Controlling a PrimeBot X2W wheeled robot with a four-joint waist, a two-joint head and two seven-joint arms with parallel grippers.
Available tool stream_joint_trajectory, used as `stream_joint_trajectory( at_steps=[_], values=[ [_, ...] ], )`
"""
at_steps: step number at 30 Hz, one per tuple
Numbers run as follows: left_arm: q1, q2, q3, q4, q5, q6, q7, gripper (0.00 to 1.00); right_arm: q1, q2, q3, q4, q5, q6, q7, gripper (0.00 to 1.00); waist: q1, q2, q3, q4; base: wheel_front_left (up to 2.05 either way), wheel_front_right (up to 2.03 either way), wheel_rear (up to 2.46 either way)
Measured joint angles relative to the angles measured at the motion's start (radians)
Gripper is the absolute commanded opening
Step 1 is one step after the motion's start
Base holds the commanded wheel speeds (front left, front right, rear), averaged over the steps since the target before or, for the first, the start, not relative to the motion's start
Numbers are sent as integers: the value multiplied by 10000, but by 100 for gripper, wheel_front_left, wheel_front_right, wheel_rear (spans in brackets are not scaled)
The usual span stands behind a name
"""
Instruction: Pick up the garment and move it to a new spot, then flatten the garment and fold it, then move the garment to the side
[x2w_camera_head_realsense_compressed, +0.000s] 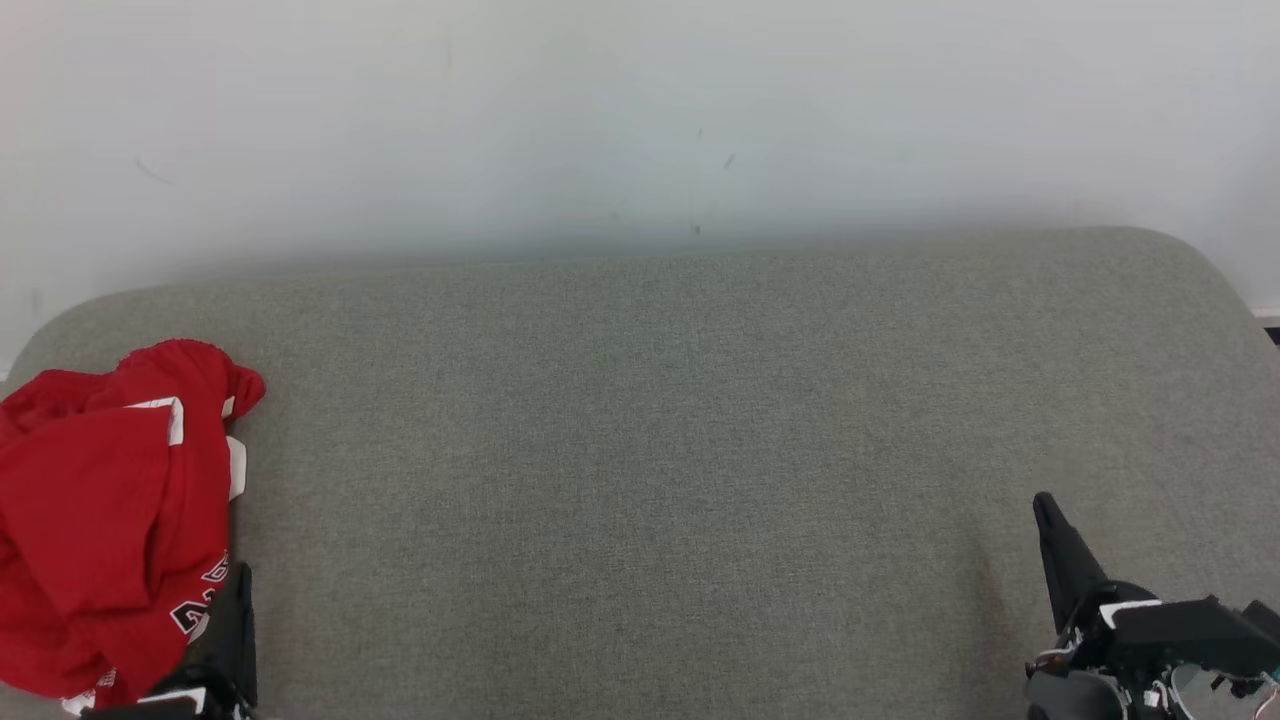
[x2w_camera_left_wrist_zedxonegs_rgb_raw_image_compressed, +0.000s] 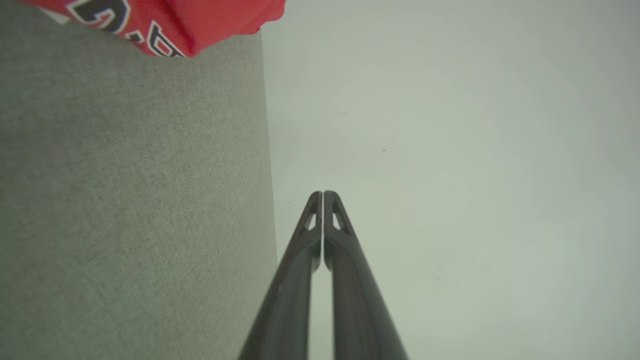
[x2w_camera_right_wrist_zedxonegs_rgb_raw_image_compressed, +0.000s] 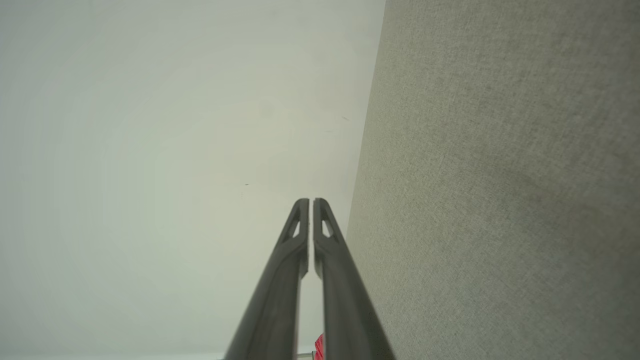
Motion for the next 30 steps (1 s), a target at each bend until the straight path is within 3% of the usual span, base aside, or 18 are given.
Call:
stream_joint_trajectory(
  at_steps=[1,2,3,19,30],
  values=[
    [47,-33,-12,105,2,2,0,100,53,25,8,109,0,-12,0,100,0,0,0,0,0,0,0],
    [131,-65,-29,198,4,2,0,0,161,56,17,215,0,-12,0,0,0,0,0,0,0,0,0],
    [220,-92,-40,307,4,4,0,100,269,88,29,318,0,-21,-2,100,0,0,0,0,0,0,0],
    [333,-88,-305,324,414,13,-508,100,258,92,614,401,-512,-73,-483,100,0,0,-21,-9,0,0,0],
    [324,107,-744,339,1724,454,-911,100,-131,-136,1360,535,-1854,-533,-901,100,0,0,-52,-18,0,0,0]
  ],
)
